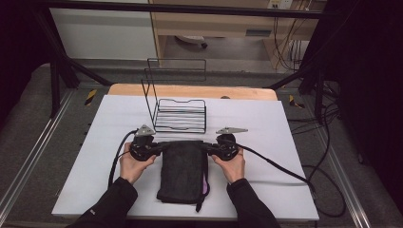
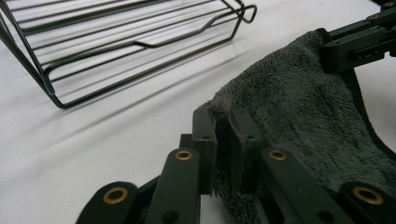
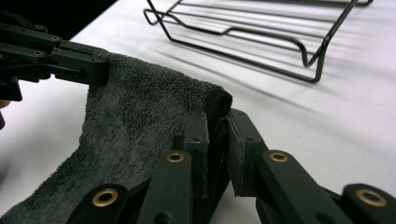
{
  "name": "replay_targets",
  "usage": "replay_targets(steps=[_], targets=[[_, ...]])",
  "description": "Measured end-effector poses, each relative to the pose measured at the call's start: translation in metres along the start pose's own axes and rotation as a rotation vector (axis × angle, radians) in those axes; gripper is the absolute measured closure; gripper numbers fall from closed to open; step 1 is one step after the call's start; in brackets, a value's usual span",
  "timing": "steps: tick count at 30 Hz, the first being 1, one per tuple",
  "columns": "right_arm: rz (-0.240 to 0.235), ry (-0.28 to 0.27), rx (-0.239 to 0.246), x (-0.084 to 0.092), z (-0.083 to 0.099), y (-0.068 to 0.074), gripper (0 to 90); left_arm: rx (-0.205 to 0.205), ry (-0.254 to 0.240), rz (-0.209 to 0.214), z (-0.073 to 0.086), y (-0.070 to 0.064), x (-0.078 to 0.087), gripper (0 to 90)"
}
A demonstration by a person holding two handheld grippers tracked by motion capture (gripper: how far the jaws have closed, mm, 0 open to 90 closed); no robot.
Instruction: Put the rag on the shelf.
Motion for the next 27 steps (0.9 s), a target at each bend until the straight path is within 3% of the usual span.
replay_targets(steps=[6,27], targets=[[0.003,-0.022,0.043,0.007,-0.006,0.008,80.1,-0.011,-0.027,-0.01,-0.006,-0.003,0.01,82.1],[0.01,-0.095,0.117,0.029,-0.022,0.028,80.3,-0.035,-0.127,-0.008,-0.022,-0.011,0.041,82.1]])
Point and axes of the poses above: each handheld gripper's, and its own axes: x roughly backward along the jaws, z roughly out of its underside, y roughly to its left, the point moved 1 cm from there along -x, roughly forward along the jaws, and after that the axes turned 11 degrees about -z, right-handed, at the moved point
